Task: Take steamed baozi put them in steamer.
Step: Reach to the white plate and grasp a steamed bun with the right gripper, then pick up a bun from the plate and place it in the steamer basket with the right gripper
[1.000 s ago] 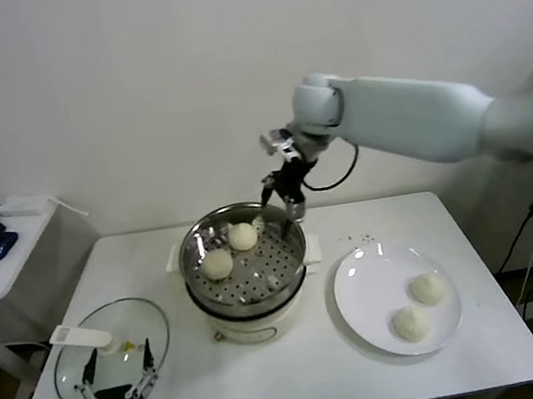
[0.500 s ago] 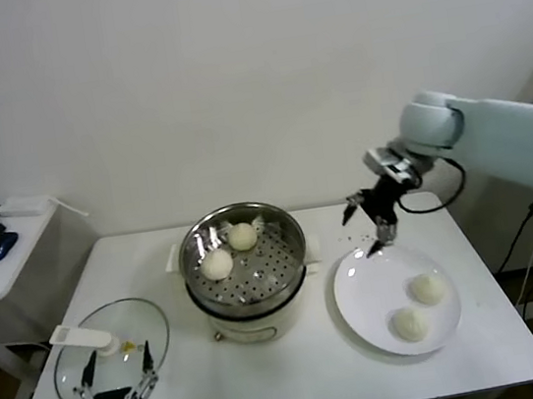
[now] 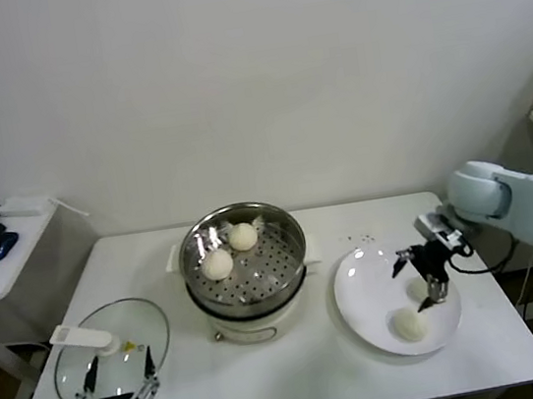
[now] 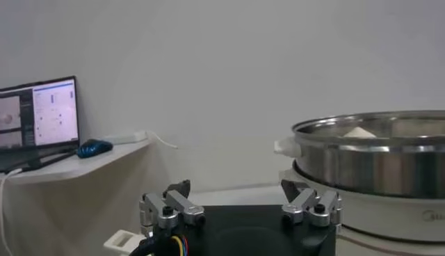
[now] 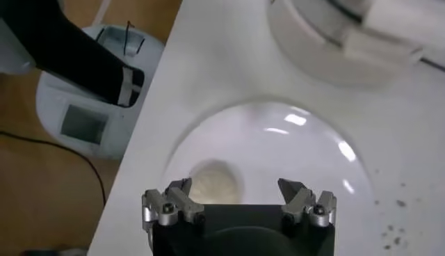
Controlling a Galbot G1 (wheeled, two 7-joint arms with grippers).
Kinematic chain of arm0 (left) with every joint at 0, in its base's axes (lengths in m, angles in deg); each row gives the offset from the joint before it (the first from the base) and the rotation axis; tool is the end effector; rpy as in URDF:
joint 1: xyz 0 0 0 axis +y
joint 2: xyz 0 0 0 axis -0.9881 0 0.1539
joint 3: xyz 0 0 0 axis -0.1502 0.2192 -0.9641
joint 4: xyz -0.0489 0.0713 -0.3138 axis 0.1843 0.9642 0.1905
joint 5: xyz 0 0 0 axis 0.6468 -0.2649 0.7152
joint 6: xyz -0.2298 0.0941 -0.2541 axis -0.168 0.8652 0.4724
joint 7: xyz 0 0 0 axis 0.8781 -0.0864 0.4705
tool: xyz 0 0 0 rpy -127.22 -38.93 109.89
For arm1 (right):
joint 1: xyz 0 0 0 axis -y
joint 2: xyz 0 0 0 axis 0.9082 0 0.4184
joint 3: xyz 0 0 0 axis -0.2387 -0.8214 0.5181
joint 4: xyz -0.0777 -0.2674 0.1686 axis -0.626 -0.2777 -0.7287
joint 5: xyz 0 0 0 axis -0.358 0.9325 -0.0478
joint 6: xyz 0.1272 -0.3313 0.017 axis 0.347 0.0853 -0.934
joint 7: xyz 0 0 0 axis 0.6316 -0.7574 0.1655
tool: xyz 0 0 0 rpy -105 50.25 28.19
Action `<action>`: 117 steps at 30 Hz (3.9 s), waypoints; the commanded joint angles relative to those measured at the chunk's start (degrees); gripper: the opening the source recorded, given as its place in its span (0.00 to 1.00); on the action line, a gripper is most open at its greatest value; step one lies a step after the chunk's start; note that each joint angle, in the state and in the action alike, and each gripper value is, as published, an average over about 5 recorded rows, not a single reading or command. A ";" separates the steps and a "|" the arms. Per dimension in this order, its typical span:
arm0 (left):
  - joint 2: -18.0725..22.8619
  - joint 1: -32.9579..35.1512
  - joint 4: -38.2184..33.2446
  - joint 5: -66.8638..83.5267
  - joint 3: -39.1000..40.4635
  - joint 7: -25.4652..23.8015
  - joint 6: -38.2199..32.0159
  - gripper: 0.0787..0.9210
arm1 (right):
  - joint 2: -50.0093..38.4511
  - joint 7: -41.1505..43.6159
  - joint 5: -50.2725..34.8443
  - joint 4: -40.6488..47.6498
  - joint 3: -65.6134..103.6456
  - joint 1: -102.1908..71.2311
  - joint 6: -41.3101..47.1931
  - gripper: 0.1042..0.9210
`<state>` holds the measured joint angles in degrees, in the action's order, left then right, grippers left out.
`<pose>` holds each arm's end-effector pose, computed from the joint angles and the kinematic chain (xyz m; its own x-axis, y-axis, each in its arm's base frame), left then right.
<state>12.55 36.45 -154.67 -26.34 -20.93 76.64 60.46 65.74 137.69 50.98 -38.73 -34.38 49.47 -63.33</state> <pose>0.1102 0.0634 -0.3040 -0.9844 -0.1554 0.0829 -0.1425 0.9792 0.1442 0.4614 -0.1306 -0.1641 0.0647 -0.2629 0.9626 -0.9739 -0.2268 0.0035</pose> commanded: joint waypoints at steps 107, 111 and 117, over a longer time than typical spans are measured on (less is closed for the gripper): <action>-1.12 -0.71 0.53 0.95 -0.99 -0.29 2.64 0.88 | 46.57 0.78 30.47 3.03 -0.12 12.39 -26.90 0.65; -1.10 -0.87 0.69 0.97 -1.06 -0.31 2.77 0.88 | 47.32 1.01 31.11 4.39 0.02 11.08 -27.91 0.65; -1.00 -1.11 1.06 0.98 -1.04 -0.30 2.81 0.88 | 47.30 1.77 30.36 4.46 -0.24 10.53 -27.90 0.64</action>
<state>11.42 35.44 -153.76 -25.35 -21.98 76.35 63.24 109.81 139.13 79.97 -36.70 -34.68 62.81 -90.04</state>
